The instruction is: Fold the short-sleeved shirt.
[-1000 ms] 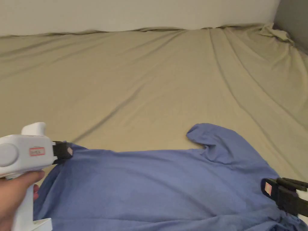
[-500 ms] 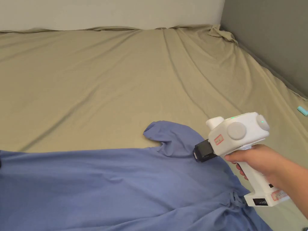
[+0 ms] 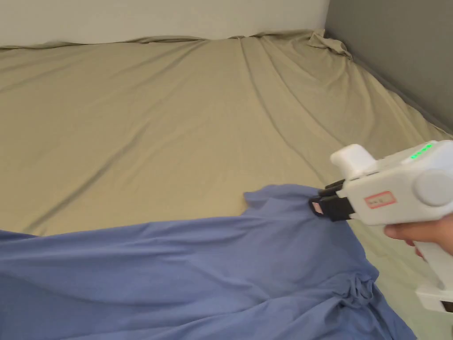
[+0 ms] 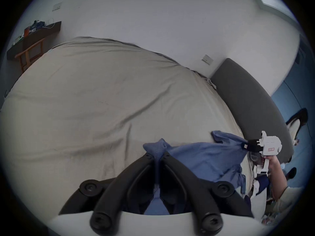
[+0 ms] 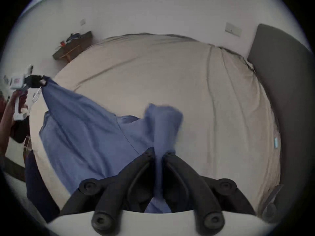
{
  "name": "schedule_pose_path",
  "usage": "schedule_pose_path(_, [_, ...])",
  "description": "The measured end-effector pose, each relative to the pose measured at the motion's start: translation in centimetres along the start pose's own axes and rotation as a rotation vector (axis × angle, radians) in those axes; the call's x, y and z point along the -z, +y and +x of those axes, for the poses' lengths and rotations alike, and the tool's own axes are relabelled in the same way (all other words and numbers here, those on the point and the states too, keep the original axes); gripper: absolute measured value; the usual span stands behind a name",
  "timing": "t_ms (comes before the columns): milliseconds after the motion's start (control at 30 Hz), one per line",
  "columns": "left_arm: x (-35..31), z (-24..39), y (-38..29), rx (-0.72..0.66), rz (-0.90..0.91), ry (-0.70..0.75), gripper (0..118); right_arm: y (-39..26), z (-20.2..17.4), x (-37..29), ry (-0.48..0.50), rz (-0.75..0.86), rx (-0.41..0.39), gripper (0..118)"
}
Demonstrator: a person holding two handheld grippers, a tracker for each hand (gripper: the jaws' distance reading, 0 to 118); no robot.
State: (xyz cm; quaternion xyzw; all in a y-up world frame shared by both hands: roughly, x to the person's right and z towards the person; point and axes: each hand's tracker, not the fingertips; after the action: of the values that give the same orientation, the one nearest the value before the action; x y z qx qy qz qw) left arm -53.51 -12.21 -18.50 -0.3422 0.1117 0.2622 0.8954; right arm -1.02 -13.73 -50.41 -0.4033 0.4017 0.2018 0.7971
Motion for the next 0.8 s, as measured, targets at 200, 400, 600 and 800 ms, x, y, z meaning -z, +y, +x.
schedule_pose_path(200, [-5.6, -1.3, -4.2, 0.0, -0.023, -0.048, 2, -5.1, -1.8, -5.7, 0.077, -0.049, 0.02, 8])
schedule_pose_path(400, [-7.9, -3.9, -10.5, -0.054, -0.137, -0.056, 2, -11.1, -3.9, -7.1, 0.125, -0.144, 0.091, 8])
schedule_pose_path(600, [-6.1, -5.4, -15.6, -0.056, -0.253, -0.016, 2, -15.1, -4.8, -4.9, 0.11, -0.263, 0.138, 8])
schedule_pose_path(800, [-3.2, -7.8, -19.0, -0.048, -0.326, 0.114, 2, -16.6, -5.0, -1.4, 0.06, -0.312, 0.14, 8])
